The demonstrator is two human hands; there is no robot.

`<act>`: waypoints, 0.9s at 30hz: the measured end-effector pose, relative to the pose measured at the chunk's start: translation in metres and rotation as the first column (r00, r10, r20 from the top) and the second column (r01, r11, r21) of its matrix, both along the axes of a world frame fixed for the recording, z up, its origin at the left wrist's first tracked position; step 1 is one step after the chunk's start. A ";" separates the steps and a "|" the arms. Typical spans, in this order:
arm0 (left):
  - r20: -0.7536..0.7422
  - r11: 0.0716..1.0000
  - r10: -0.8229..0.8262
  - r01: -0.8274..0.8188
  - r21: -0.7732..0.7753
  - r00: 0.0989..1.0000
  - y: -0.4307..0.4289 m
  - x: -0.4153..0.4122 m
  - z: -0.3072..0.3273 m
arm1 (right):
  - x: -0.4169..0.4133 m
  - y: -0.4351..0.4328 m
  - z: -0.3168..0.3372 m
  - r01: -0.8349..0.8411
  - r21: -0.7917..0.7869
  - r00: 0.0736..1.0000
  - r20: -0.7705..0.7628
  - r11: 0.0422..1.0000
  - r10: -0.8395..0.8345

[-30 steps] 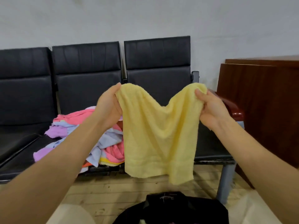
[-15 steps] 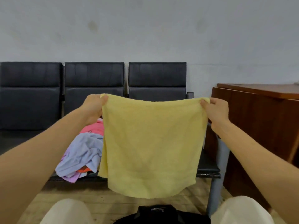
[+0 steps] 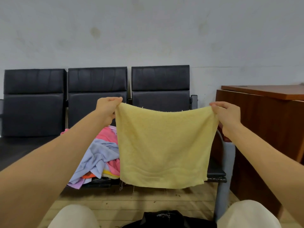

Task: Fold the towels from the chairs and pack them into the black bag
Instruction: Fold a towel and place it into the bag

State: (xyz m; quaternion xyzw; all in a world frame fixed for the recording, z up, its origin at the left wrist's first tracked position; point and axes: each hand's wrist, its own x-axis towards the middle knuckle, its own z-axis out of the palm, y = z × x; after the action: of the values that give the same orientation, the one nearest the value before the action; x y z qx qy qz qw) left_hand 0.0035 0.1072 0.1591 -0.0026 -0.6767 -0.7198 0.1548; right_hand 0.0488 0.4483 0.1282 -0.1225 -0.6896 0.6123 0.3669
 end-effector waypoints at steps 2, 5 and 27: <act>0.015 0.998 0.001 -0.001 0.060 1.000 0.000 0.000 0.002 | 0.003 0.001 0.000 -0.018 -0.038 1.000 -0.011 0.999 0.018; 0.014 0.995 0.030 -0.032 0.100 0.999 -0.005 -0.005 0.003 | 0.004 0.003 0.000 -0.044 -0.052 0.999 -0.026 0.998 0.042; -0.407 0.619 0.182 -0.426 -0.660 0.895 -0.009 -0.042 -0.027 | -0.037 0.017 -0.003 0.090 0.659 0.986 0.048 0.747 -0.162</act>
State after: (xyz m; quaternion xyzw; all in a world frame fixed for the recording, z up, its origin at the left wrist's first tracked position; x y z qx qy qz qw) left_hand -0.0385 0.0982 0.1322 -0.0579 -0.8660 -0.3396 0.3625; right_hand 0.0119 0.4651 0.1253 -0.0641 -0.8678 0.2995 0.3912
